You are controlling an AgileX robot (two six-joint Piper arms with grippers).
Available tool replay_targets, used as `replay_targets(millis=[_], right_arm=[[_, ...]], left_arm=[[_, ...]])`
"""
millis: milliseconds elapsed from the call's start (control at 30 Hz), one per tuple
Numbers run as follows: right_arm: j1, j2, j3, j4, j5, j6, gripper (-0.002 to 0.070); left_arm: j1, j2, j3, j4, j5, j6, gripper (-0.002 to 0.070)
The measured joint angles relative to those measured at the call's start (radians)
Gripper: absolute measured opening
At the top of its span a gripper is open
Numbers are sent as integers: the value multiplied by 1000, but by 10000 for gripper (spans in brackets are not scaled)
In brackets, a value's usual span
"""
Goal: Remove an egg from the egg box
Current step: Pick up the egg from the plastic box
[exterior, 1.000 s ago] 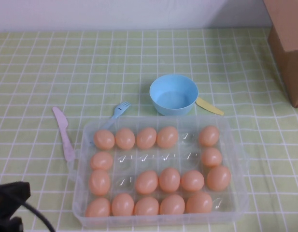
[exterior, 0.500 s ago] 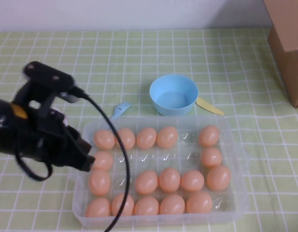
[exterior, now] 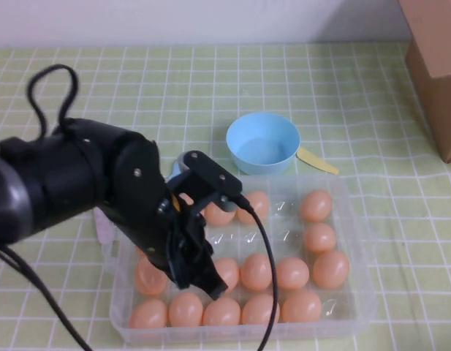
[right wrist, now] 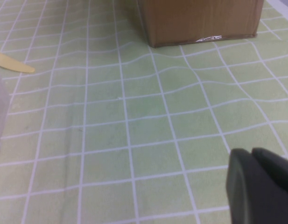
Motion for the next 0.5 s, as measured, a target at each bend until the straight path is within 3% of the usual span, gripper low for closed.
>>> replay_targets(millis=[100,300,500], right_arm=[[0,0,0,0,0,0,-17],[0,0,0,0,0,0,-17],[0,0,0,0,0,0,-17]], left_arm=[[-20,34,-4,-5,-39,0,95],[-29,72,-6,-34,-142,-15,431],[-29,125,-6,-35,-173,-27,497]])
